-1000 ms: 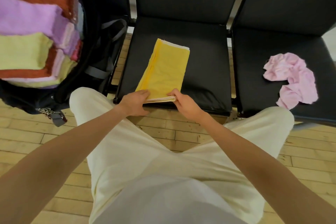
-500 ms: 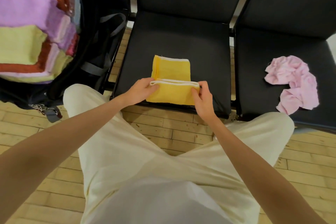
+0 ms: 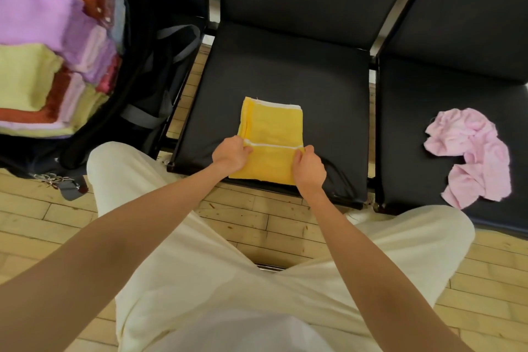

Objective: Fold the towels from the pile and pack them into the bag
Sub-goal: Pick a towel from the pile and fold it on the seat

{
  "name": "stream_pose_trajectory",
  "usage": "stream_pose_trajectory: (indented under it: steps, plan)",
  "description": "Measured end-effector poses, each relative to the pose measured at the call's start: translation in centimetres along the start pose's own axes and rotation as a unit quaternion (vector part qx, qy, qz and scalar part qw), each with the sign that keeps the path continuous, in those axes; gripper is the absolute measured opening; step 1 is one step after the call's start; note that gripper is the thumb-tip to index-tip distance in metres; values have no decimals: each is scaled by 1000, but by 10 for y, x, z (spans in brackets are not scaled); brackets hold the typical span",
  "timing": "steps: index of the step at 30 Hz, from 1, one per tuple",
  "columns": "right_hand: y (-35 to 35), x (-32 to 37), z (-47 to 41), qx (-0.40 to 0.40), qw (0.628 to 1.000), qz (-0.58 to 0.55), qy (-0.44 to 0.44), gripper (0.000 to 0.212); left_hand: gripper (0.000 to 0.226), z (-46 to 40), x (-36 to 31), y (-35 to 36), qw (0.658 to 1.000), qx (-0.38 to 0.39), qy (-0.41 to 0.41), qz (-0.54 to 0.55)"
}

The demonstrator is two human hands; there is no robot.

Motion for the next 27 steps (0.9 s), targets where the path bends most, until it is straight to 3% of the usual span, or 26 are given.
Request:
stream_pose_trajectory:
  steps: [3,5,8,11,14,17,19,22,24,27]
  plan:
    - [-2,-5,-1,-11,999,-29,24,21,38,5,2,-10,999,-27,-37,-1]
    - [-10,-1,-2,-33,999,-29,-18,23,45,12,-3,-24,995,-85,-20,-43]
    - [-13,26,3,7,979,29,-204,40,43,25,-29,-30,962,-149,147,-174]
    - [-7,32,17,72,951,79,-290,37,41,44,-40,-3,924,-63,301,-228]
    - [7,17,19,170,951,102,-238,47,65,43,-21,32,928,81,270,-243]
    - [16,8,22,214,932,191,-223,83,72,40,-15,43,909,86,250,-323]
    - [18,8,25,208,919,231,-241,87,68,38,-19,44,882,79,241,-397]
    - [15,17,26,190,911,254,-264,68,40,37,-35,35,875,66,264,-400]
    - [3,21,23,174,927,208,-259,43,19,37,-42,22,905,81,267,-322]
    - [-16,13,16,178,956,94,-213,24,16,40,-43,-1,941,121,258,-181]
Point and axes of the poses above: each hand's wrist, its own z-axis away from the middle knuckle, its own y-axis out of the palm, x = y × z, the point moved 10 cm from there along -z, towards the middle knuckle, and after that the axes turned 14 degrees about x, right-handed, at the moved point
